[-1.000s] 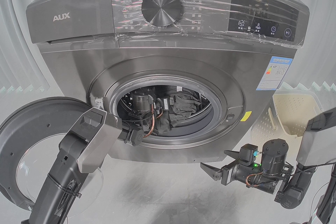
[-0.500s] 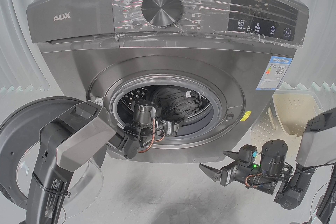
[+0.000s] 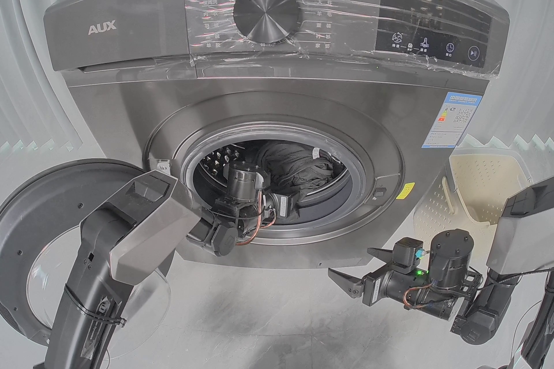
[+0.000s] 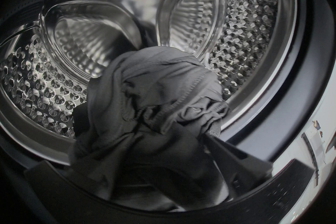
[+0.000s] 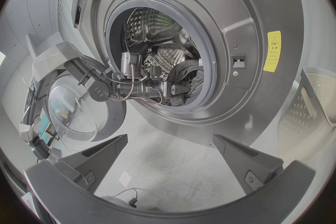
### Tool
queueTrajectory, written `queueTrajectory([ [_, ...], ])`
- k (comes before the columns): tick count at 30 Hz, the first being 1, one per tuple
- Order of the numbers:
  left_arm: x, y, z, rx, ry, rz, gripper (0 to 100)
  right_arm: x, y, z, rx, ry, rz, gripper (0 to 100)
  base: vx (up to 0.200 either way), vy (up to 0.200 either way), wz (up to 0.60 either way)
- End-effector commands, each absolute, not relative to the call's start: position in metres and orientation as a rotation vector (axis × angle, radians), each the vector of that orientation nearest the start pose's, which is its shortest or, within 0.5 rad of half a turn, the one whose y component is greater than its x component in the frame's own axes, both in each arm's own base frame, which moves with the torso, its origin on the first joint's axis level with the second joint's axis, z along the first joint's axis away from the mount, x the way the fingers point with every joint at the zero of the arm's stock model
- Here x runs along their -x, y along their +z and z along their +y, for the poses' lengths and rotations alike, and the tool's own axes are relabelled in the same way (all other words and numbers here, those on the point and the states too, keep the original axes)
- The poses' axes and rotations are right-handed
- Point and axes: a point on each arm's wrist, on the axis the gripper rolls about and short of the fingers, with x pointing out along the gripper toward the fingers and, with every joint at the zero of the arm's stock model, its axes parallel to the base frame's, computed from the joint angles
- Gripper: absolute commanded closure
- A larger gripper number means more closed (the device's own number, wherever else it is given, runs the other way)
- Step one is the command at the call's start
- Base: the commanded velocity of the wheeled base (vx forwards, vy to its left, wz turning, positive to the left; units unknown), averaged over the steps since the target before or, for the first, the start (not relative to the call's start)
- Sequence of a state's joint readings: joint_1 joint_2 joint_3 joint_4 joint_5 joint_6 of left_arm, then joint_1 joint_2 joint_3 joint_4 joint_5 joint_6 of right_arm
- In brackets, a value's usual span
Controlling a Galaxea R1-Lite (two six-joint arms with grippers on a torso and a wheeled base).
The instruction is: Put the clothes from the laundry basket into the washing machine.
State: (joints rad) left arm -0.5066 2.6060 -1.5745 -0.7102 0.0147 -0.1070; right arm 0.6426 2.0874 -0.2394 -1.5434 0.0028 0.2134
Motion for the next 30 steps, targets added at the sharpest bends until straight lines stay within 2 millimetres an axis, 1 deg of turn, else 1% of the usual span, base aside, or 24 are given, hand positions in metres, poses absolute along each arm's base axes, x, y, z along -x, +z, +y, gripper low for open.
queueTrajectory([
  [1, -0.471, 0.026, -0.252, 0.082, -0.402, 0.206, 100, -0.217, 0.043, 0.163, -0.109, 0.607, 0.356, 0, 0.0, 0.0, 0.0],
  [5, -0.486, 0.046, -0.248, 0.114, -0.362, 0.116, 100, -0.218, 0.042, 0.163, -0.109, 0.605, 0.354, 0, 0.0, 0.0, 0.0],
  [9, -0.499, 0.054, -0.244, 0.131, -0.32, 0.051, 100, -0.218, 0.042, 0.163, -0.111, 0.605, 0.354, 0, 0.0, 0.0, 0.0],
  [10, -0.499, 0.054, -0.244, 0.131, -0.32, 0.051, 100, -0.218, 0.042, 0.163, -0.111, 0.605, 0.354, 0, 0.0, 0.0, 0.0],
  [11, -0.504, 0.054, -0.241, 0.137, -0.302, 0.032, 100, -0.218, 0.042, 0.163, -0.109, 0.605, 0.355, 0, 0.0, 0.0, 0.0],
  [12, -0.505, 0.046, -0.239, 0.133, -0.287, 0.039, 100, -0.217, 0.042, 0.163, -0.109, 0.607, 0.354, 0, 0.0, 0.0, 0.0],
  [13, -0.506, 0.046, -0.237, 0.131, -0.282, 0.039, 100, -0.218, 0.042, 0.163, -0.109, 0.605, 0.354, 0, 0.0, 0.0, 0.0],
  [19, -0.508, 0.046, -0.235, 0.136, -0.276, 0.012, 100, -0.218, 0.041, 0.163, -0.108, 0.606, 0.358, 0, 0.0, 0.0, 0.0],
  [21, -0.507, 0.049, -0.235, 0.135, -0.276, 0.007, 100, -0.218, 0.041, 0.163, -0.109, 0.604, 0.359, 0, 0.0, 0.0, 0.0],
  [22, -0.507, 0.052, -0.235, 0.136, -0.278, 0.001, 0, -0.218, 0.041, 0.163, -0.109, 0.604, 0.359, 0, 0.0, 0.0, 0.0],
  [24, -0.504, 0.053, -0.237, 0.14, -0.286, 0.005, 0, -0.218, 0.041, 0.162, -0.11, 0.601, 0.359, 0, 0.0, 0.0, 0.0],
  [25, -0.498, 0.062, -0.239, 0.143, -0.303, 0.008, 0, -0.218, 0.041, 0.161, -0.11, 0.6, 0.36, 0, 0.0, 0.0, 0.0],
  [27, -0.486, 0.071, -0.241, 0.131, -0.326, 0.04, 0, -0.218, 0.041, 0.162, -0.11, 0.601, 0.359, 0, 0.0, 0.0, 0.0],
  [29, -0.47, 0.083, -0.246, 0.12, -0.379, 0.084, 0, -0.218, 0.041, 0.162, -0.109, 0.604, 0.359, 0, 0.0, 0.0, 0.0],
  [30, -0.463, 0.085, -0.247, 0.111, -0.398, 0.115, 0, -0.217, 0.042, 0.163, -0.108, 0.606, 0.357, 0, 0.0, 0.0, 0.0],
])
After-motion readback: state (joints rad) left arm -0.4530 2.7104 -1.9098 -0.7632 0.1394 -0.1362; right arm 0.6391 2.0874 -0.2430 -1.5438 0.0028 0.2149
